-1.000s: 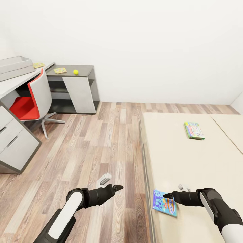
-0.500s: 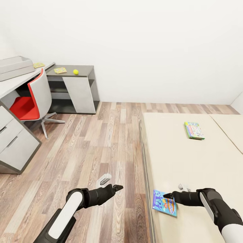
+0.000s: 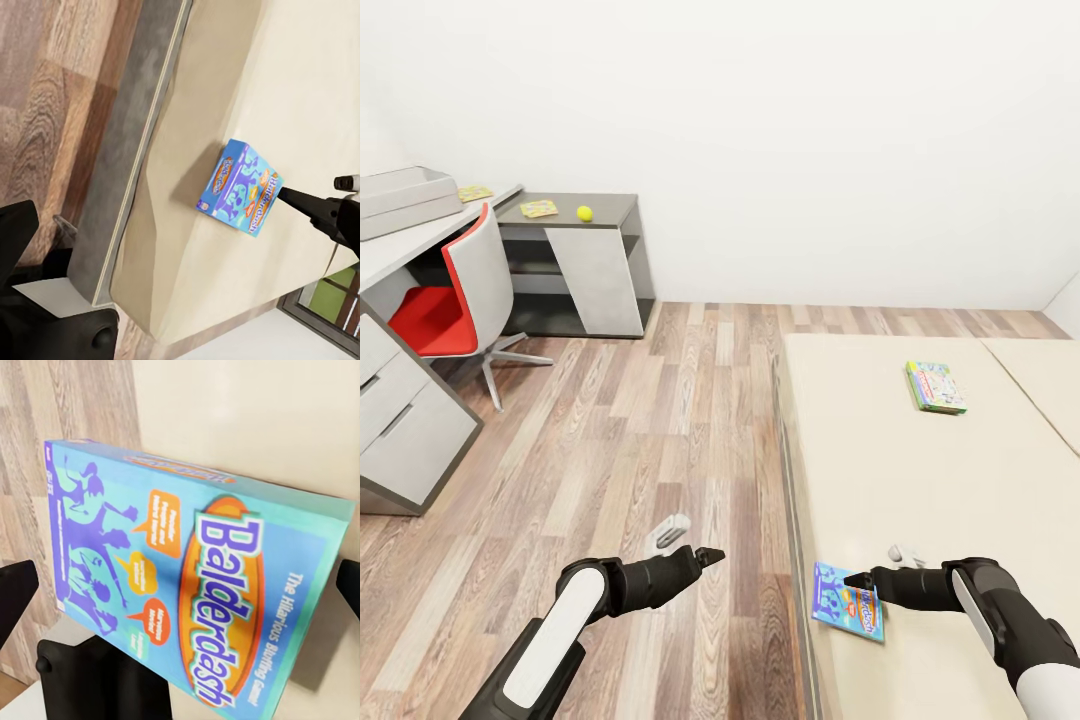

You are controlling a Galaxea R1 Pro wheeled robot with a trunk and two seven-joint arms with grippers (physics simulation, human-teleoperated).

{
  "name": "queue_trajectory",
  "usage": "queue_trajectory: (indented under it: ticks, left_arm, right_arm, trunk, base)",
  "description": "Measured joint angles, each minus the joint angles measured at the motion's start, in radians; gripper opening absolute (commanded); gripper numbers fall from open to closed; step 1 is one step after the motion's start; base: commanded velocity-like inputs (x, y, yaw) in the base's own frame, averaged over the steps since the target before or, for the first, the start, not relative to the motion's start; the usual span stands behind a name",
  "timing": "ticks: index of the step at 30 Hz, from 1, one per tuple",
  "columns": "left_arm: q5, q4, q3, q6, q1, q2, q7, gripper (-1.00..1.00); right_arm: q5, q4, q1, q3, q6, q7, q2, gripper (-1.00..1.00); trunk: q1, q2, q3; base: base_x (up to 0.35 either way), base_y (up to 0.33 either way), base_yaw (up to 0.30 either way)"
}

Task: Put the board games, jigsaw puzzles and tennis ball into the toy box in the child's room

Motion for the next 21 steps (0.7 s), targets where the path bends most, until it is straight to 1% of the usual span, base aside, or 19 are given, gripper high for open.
queue_trajectory:
  ticks: [7, 21]
  left_arm:
    - [0.000, 0.000, 0.000, 0.000, 0.000, 0.000, 0.000, 1.00]
    - [0.000, 0.000, 0.000, 0.000, 0.000, 0.000, 0.000, 1.00]
  right_arm:
    - [0.000, 0.000, 0.001, 0.000, 0.000, 0.000, 0.000, 1.00]
    - [-0.001, 0.000, 0.001, -0.001, 0.000, 0.000, 0.000, 1.00]
  trunk:
    - [0.000, 0.000, 0.000]
    - [0.000, 0.000, 0.000]
  base:
    - [0.000, 0.000, 0.009]
    - [0.000, 0.000, 0.041]
